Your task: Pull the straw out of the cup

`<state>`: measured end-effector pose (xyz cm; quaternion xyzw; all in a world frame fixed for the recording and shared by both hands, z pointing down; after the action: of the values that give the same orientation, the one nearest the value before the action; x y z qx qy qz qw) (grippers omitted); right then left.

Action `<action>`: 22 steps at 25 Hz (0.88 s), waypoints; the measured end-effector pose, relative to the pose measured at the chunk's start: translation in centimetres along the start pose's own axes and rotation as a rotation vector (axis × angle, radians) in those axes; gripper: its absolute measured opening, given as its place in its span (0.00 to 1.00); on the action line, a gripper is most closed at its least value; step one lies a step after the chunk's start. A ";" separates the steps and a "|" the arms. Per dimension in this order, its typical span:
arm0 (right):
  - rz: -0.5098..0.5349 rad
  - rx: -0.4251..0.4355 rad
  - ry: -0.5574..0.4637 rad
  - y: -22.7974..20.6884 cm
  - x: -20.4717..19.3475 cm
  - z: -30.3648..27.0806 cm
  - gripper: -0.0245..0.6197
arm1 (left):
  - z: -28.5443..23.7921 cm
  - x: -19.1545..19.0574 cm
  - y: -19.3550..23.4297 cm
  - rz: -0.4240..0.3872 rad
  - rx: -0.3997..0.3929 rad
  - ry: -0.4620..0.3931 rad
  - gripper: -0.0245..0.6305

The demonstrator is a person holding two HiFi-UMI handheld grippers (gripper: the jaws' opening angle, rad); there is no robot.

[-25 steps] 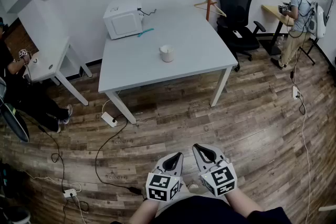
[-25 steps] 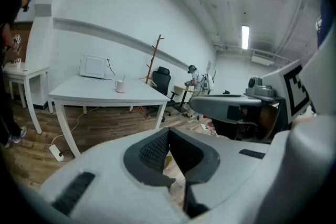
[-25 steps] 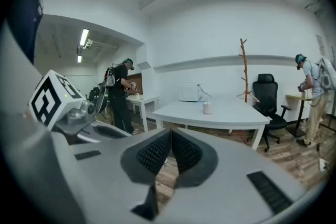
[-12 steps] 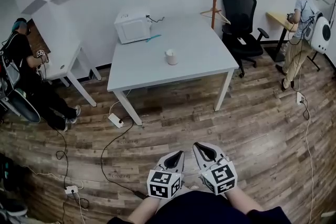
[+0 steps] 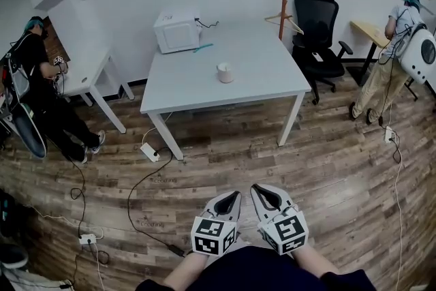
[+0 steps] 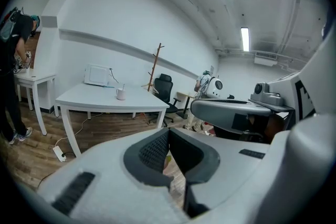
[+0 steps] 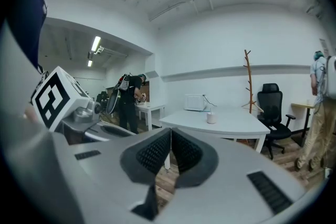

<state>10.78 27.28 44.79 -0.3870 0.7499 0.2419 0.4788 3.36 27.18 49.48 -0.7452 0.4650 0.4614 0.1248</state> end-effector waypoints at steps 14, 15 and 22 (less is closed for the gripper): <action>-0.029 0.042 0.063 0.2 -0.8 -1.6 0.09 | -0.2 0.1 1.1 0.046 0.021 0.003 0.06; -0.032 0.043 0.066 0.0 -0.7 -2.0 0.09 | -0.4 0.3 1.4 0.050 0.020 0.004 0.06; -0.036 0.039 0.071 -2.0 1.0 -5.3 0.09 | -2.4 2.5 4.5 0.061 0.023 0.004 0.06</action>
<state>9.35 21.84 46.20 -0.3995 0.7640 0.2046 0.4636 1.43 21.82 49.93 -0.7300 0.4931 0.4581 0.1185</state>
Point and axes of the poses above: the fingertips, and each gripper's own axes: z backward along the fingers, y to its left, x out of its top, the point moved 3 cm from there along z, backward along the fingers, and after that the axes turned 13 degrees about y, right-handed, at the moved point
